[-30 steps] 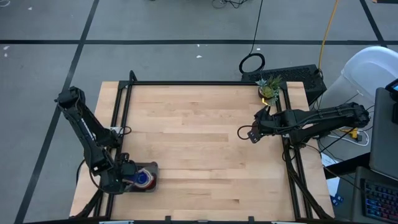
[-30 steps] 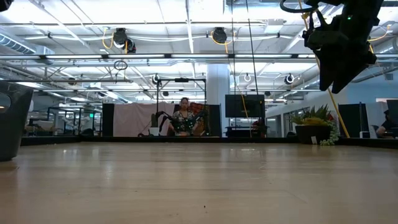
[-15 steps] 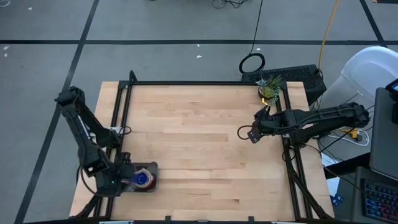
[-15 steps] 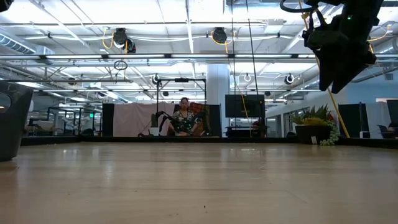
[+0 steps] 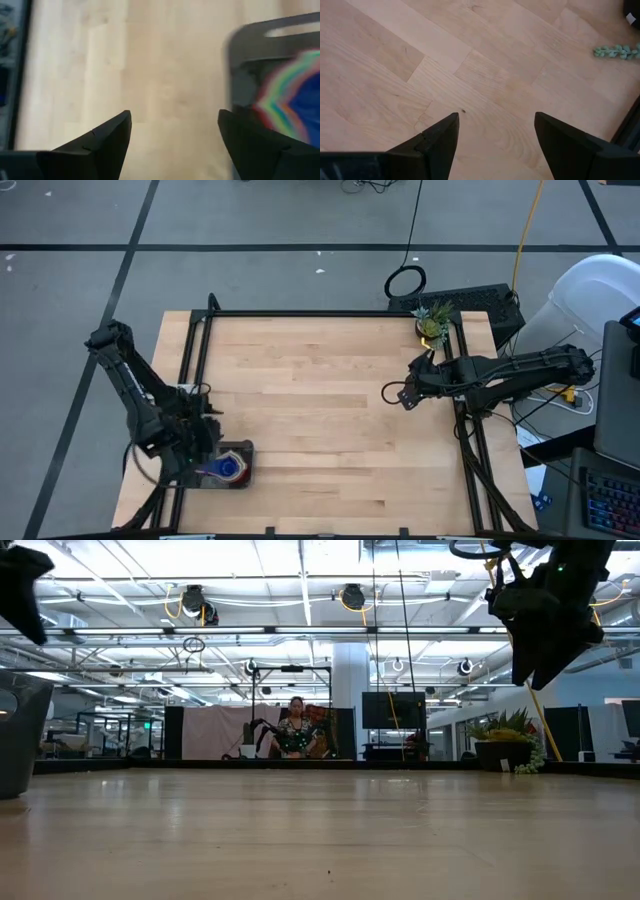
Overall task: Nest measuring cups in basket
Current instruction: Adjust the black bin
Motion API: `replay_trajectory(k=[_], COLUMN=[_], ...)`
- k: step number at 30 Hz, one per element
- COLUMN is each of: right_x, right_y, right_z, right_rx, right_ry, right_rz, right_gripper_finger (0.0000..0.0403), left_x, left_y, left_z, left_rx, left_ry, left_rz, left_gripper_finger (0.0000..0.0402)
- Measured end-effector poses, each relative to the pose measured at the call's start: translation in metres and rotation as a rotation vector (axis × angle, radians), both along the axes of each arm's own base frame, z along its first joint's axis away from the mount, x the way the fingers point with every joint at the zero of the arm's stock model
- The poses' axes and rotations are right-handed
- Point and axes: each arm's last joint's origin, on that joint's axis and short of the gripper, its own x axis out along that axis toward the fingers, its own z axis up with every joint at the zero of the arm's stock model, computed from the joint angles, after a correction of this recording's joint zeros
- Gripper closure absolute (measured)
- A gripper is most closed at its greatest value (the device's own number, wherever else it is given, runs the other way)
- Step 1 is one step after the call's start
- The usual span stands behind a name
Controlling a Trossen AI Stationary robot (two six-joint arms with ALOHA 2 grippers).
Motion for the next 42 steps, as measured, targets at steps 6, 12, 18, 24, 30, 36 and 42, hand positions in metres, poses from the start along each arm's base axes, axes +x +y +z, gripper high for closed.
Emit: replay_trajectory(k=[6,12,18,24,30,36,42], right_x=[0.002,0.003,0.003,0.004,0.005,0.007,0.008], right_y=[0.000,0.000,0.000,0.000,0.001,0.001,0.001], right_z=[0.000,0.001,0.001,0.001,0.001,0.002,0.002], right_rx=[-0.004,-0.005,-0.014,-0.016,-0.020,-0.024,-0.030], right_ry=[-0.011,-0.017,-0.011,-0.022,-0.019,-0.033,-0.038], right_rz=[0.016,0.035,0.062,0.071,0.095,0.112,0.133], right_gripper_finger=[0.0149,0.0149,0.0149,0.0149,0.0149,0.0149,0.0149], left_x=[0.015,0.036,0.049,0.058,0.065,0.060,0.053], left_y=[0.024,0.044,0.050,0.062,0.072,0.078,0.076], left_z=[-0.021,-0.030,-0.031,-0.034,-0.046,-0.059,-0.074], left_rx=[0.102,0.039,-0.080,-0.110,-0.219,-0.309,-0.412], left_ry=[0.058,0.069,0.108,0.120,0.139,0.219,0.281], left_rz=[0.074,0.214,0.219,0.225,0.245,0.297,0.299], left_gripper_finger=[0.0154,0.0245,0.0345,0.0393,0.0398,0.0399,0.0400])
